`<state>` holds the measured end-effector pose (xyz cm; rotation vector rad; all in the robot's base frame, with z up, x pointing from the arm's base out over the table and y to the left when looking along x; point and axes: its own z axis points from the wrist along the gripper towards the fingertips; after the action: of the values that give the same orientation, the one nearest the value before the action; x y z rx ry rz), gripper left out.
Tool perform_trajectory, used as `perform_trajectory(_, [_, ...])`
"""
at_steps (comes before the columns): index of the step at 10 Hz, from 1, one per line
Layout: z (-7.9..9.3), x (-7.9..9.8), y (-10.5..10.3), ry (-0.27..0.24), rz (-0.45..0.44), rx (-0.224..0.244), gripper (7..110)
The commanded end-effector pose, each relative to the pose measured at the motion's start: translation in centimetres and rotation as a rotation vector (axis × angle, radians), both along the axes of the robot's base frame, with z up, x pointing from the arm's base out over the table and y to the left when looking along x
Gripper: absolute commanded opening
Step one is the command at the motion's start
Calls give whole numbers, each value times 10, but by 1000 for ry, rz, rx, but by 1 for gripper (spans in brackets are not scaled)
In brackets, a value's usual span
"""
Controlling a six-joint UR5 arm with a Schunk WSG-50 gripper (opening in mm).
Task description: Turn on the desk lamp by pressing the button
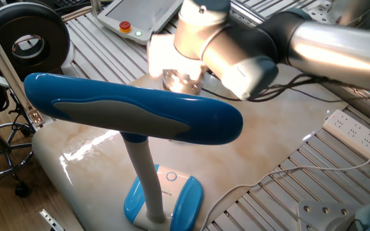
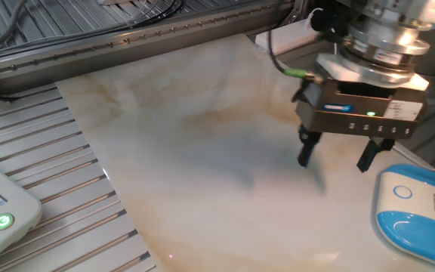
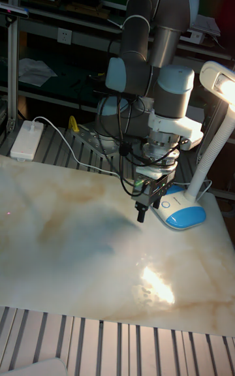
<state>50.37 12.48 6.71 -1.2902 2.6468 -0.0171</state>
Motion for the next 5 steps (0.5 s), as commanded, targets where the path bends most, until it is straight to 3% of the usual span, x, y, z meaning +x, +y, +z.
perform_trajectory(1, [11, 21, -12, 41, -282, 0, 88])
perform_trajectory(2, [12, 22, -10, 44, -324, 5, 88])
perform_trajectory(5, [12, 24, -23, 29, -301, -38, 88])
